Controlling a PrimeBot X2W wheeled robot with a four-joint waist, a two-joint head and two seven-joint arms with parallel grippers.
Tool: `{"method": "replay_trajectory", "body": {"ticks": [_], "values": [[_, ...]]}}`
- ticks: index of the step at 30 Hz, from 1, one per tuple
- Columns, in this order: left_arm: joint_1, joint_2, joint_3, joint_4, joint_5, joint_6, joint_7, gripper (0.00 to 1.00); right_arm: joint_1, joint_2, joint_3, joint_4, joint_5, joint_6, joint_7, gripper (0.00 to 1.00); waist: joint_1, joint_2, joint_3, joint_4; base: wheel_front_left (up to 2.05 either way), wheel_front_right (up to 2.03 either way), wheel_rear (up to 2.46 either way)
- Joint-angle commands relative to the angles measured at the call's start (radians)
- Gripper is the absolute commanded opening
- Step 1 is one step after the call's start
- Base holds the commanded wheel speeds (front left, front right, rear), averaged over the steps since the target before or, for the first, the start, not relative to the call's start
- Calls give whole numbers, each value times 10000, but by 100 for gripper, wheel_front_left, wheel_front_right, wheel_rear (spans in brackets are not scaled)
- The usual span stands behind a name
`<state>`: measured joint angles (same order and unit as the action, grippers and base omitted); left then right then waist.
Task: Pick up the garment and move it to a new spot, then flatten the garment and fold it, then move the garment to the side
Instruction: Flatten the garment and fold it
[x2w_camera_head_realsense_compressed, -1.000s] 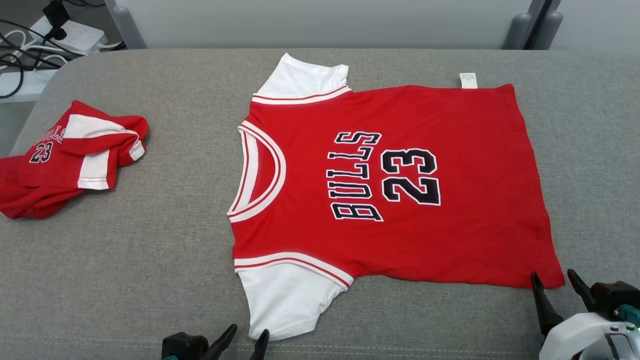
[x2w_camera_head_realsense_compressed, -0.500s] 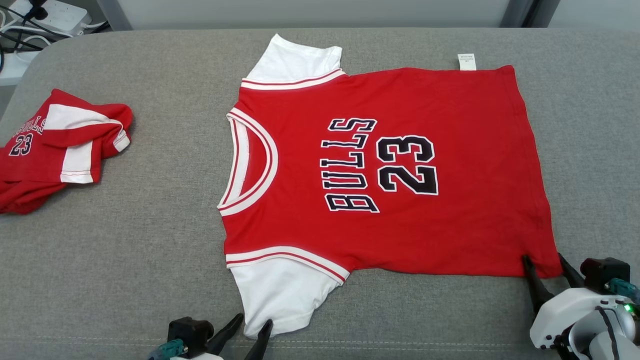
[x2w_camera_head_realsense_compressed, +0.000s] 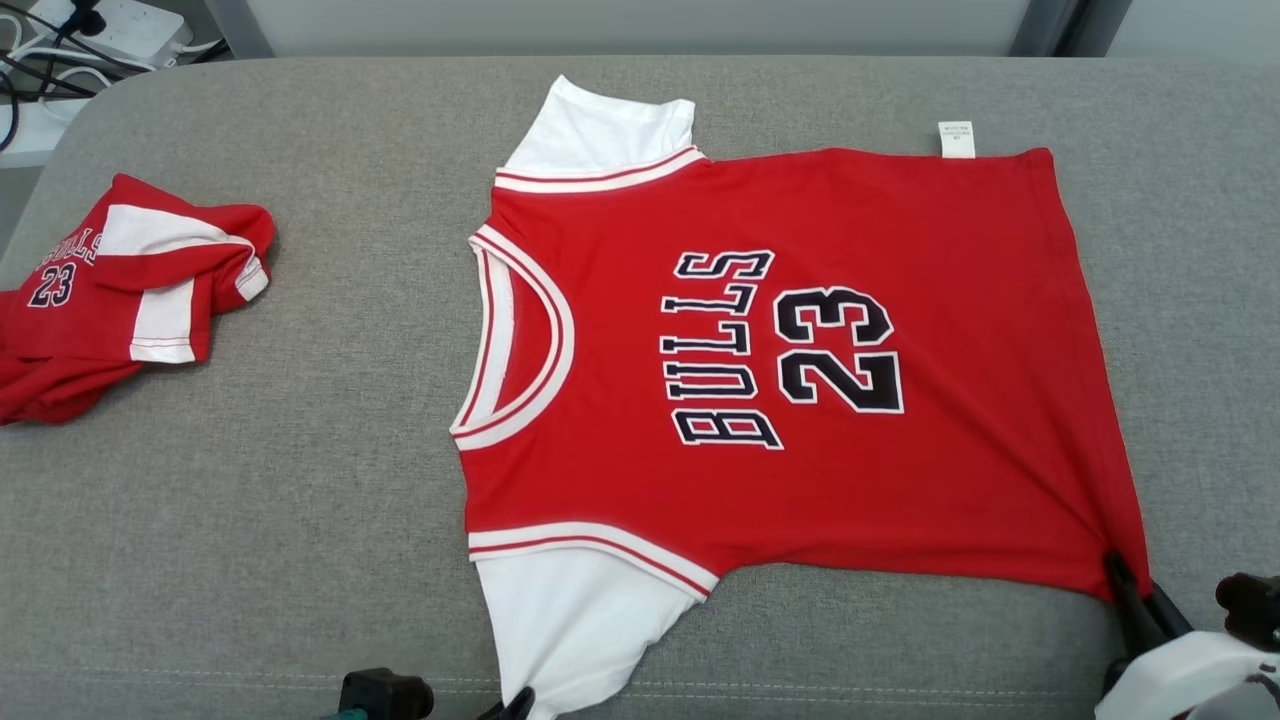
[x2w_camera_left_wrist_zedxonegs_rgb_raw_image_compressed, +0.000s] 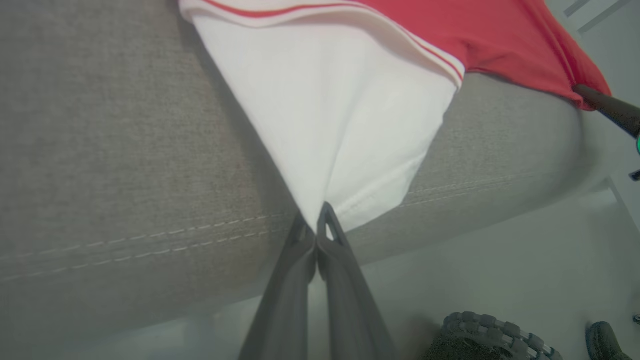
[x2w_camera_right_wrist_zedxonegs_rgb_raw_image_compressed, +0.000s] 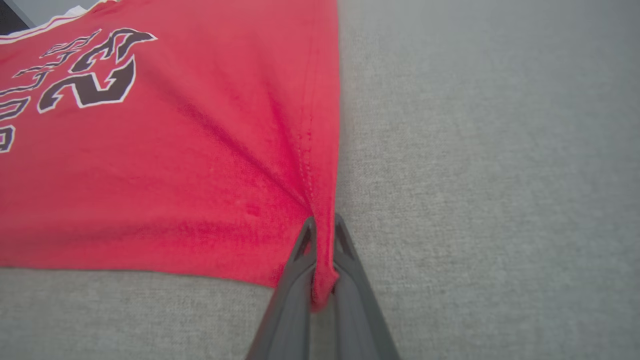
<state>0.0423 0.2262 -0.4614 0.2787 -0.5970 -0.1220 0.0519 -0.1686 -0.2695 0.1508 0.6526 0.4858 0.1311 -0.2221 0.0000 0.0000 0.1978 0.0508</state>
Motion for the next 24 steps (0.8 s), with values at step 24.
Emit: {"method": "replay_trajectory", "body": {"ticks": [24], "values": [[-2109, 2710, 1875, -5603, -2557, 358, 4573, 0, -454, -1856, -318, -5748, 746, -4, 7916, 0, 0, 0, 611, -779, 0, 0, 0]]}}
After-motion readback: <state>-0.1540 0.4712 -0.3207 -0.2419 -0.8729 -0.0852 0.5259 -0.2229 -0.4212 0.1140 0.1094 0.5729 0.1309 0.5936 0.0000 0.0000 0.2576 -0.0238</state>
